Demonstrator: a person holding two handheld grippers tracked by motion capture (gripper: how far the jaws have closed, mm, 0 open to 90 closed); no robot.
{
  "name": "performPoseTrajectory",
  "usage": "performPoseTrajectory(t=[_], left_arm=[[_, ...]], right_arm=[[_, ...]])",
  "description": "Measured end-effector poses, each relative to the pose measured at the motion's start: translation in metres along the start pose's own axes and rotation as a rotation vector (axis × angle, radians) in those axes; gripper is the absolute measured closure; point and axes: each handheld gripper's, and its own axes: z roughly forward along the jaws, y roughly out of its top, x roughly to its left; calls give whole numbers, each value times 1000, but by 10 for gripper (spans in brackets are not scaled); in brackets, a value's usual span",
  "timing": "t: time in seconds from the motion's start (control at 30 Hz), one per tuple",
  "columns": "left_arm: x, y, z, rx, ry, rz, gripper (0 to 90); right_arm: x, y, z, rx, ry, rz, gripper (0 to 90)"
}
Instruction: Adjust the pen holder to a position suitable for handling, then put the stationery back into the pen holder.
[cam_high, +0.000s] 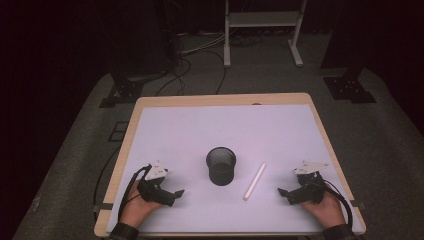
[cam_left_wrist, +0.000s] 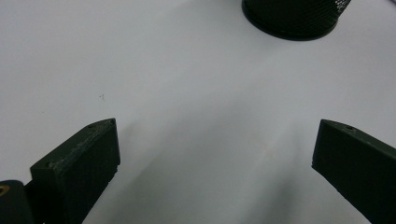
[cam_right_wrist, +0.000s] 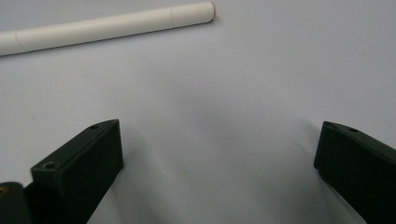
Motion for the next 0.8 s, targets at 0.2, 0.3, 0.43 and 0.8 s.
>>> performPoseTrajectory(t=[0.2,0.3,0.43,0.8], left_arm=[[1,-3,2,21,15,-3,3],[1,-5,3,24,17,-2,3],[0,-7,8,40,15,14,3],[0,-8,9,41,12,4,0]], right_arm=[[0,0,0,0,0,0,2],[0,0,0,0,0,0,2],[0,0,0,1,-1,0,2],[0,1,0,4,1,0,2]])
